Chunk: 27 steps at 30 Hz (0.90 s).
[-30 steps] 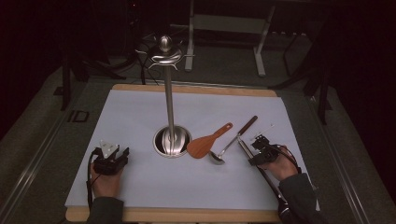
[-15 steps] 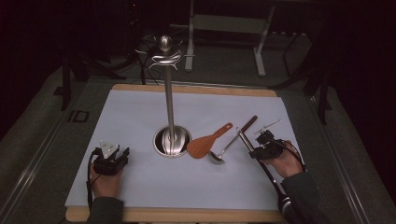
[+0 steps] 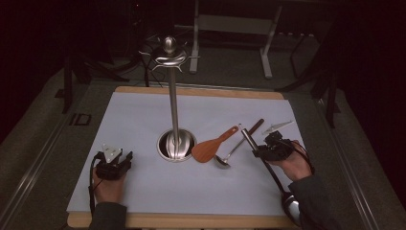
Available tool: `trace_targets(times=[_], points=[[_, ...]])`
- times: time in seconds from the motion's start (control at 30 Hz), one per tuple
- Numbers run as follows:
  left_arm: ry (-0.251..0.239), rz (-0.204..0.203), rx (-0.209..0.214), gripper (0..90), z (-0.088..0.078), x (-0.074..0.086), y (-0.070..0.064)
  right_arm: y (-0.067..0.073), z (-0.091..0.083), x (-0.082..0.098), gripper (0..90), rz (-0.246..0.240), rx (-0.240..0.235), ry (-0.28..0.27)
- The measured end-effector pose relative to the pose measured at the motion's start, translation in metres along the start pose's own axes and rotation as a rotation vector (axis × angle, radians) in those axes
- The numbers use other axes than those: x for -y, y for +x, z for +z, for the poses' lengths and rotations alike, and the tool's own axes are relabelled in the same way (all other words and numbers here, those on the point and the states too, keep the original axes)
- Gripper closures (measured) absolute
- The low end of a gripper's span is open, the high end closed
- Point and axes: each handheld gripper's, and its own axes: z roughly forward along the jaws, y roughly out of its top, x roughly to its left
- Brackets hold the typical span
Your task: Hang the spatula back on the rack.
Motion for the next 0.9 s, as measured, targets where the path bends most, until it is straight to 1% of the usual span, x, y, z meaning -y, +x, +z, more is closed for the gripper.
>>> trace_targets(times=[0.23, 0.27, 0.3, 0.33, 0.37, 0.4, 0.47, 0.5, 0.53, 0.57, 0.63, 0.67, 0.7, 0.73, 0.77, 0.83, 0.87, 0.9], points=[[-0.001, -0.001, 0.0, 58.5, 0.0, 0.0, 0.0, 0.006, -0.007, -0.006, 68.9, -0.053, -0.02, -0.072], [-0.001, -0.001, 0.0, 58.5, 0.0, 0.0, 0.0, 0.006, -0.007, -0.006, 68.9, -0.053, -0.02, -0.072], [0.0, 0.0, 0.0, 58.5, 0.0, 0.0, 0.0, 0.007, -0.007, -0.007, 68.9, -0.064, -0.026, -0.08], [-0.001, -0.002, 0.0, 58.5, 0.0, 0.0, 0.0, 0.009, -0.009, -0.01, 68.9, -0.087, -0.032, -0.095], [-0.001, -0.002, 0.0, 58.4, 0.0, 0.0, 0.0, 0.009, -0.009, -0.01, 68.9, -0.087, -0.032, -0.095], [-0.002, -0.003, -0.001, 58.4, 0.0, 0.0, 0.0, 0.011, -0.01, -0.011, 68.9, -0.098, -0.034, -0.105], [-0.002, -0.003, 0.0, 58.5, 0.0, 0.0, 0.0, 0.014, -0.014, -0.015, 69.0, -0.116, -0.051, -0.136], [-0.002, -0.003, 0.0, 58.5, 0.0, 0.0, 0.0, 0.014, -0.014, -0.015, 69.0, -0.116, -0.051, -0.136], [-0.003, -0.004, 0.0, 58.5, 0.0, 0.0, 0.0, 0.016, -0.016, -0.017, 69.0, -0.125, -0.059, -0.153], [-0.003, -0.004, 0.0, 58.4, 0.0, 0.0, 0.0, 0.016, -0.016, -0.017, 69.0, -0.125, -0.059, -0.153], [-0.005, -0.005, 0.0, 58.5, 0.0, 0.0, 0.0, 0.018, -0.019, -0.02, 69.0, -0.137, -0.067, -0.176], [-0.005, -0.005, 0.0, 58.4, 0.0, 0.0, 0.0, 0.019, -0.021, -0.022, 69.0, -0.15, -0.079, -0.203], [-0.005, -0.005, 0.0, 58.4, 0.0, 0.0, 0.0, 0.019, -0.021, -0.022, 69.0, -0.15, -0.079, -0.203], [-0.005, -0.005, 0.0, 58.4, 0.0, 0.0, 0.0, 0.021, -0.024, -0.024, 69.0, -0.162, -0.089, -0.226], [-0.005, -0.005, 0.0, 58.4, 0.0, 0.0, 0.0, 0.021, -0.024, -0.024, 69.1, -0.162, -0.089, -0.226], [-0.005, -0.005, 0.0, 58.4, 0.0, 0.0, 0.0, 0.022, -0.027, -0.026, 69.1, -0.171, -0.099, -0.244], [-0.004, -0.006, -0.001, 58.4, 0.0, 0.0, 0.0, 0.023, -0.03, -0.029, 69.1, -0.176, -0.106, -0.266], [-0.004, -0.006, -0.001, 58.4, 0.0, 0.0, 0.0, 0.023, -0.03, -0.029, 69.1, -0.176, -0.106, -0.266]])
